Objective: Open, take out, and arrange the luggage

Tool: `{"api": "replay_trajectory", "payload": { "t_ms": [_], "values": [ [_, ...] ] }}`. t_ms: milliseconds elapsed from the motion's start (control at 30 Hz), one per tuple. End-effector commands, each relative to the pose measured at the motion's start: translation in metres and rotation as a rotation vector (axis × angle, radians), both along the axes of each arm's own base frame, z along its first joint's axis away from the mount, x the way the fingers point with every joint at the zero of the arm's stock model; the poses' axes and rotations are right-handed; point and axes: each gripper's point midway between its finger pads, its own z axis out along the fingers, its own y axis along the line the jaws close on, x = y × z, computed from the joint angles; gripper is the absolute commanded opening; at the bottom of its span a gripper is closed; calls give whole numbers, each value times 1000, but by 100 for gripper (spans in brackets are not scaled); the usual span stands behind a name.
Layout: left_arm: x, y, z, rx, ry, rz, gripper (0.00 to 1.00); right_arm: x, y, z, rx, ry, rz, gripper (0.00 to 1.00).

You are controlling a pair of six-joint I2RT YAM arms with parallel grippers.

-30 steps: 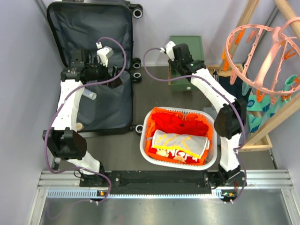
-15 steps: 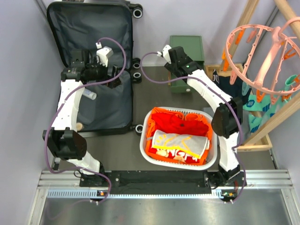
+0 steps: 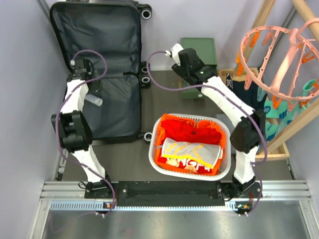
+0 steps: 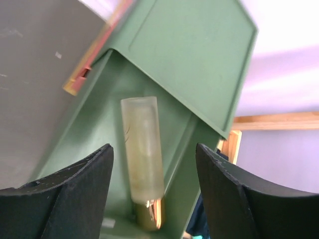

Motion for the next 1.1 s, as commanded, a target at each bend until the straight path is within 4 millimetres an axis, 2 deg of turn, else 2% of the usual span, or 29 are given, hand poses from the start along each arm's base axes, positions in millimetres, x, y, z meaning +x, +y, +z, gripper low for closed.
{"api": "replay_trajectory", "payload": {
  "t_ms": [0,33,133,200,267,300,333,500,567,600,633,800,933,1000,1033,1067],
  "values": [
    [-17,60,-24,33,25,450,94,-41,16,82,186,-155,46,66],
    [-16,63,-35,39,43,469,94,-49,24,78,183,-146,68,66],
    [-6,64,-53,8,58,513,93,-63,30,85,187,-169,74,66],
    [4,64,-55,-13,34,549,93,-68,30,86,196,-166,72,66],
    [12,63,-70,-40,49,565,93,-73,31,82,207,-152,67,66],
    [20,64,-67,-56,32,573,93,-76,29,82,209,-150,62,66],
    [22,62,-81,-72,61,575,93,-77,28,74,202,-137,57,66],
    [50,66,-84,-110,-10,609,91,-83,21,53,173,-93,34,66],
    [57,63,-97,-136,-2,615,90,-85,17,44,153,-75,21,66],
    [62,65,-94,-144,-12,626,90,-85,17,40,142,-66,17,66],
    [61,64,-109,-153,22,646,89,-85,17,36,133,-56,13,66],
    [59,60,-142,-180,103,677,84,-91,18,35,123,-49,12,66],
    [54,59,-161,-207,147,685,70,-94,20,37,134,-51,13,67],
    [49,57,-172,-235,183,683,60,-96,19,38,140,-56,15,67],
    [45,61,-174,-247,194,691,53,-97,20,39,145,-57,22,67],
    [43,63,-176,-257,201,695,30,-97,20,39,146,-54,25,67]
  ]
}}
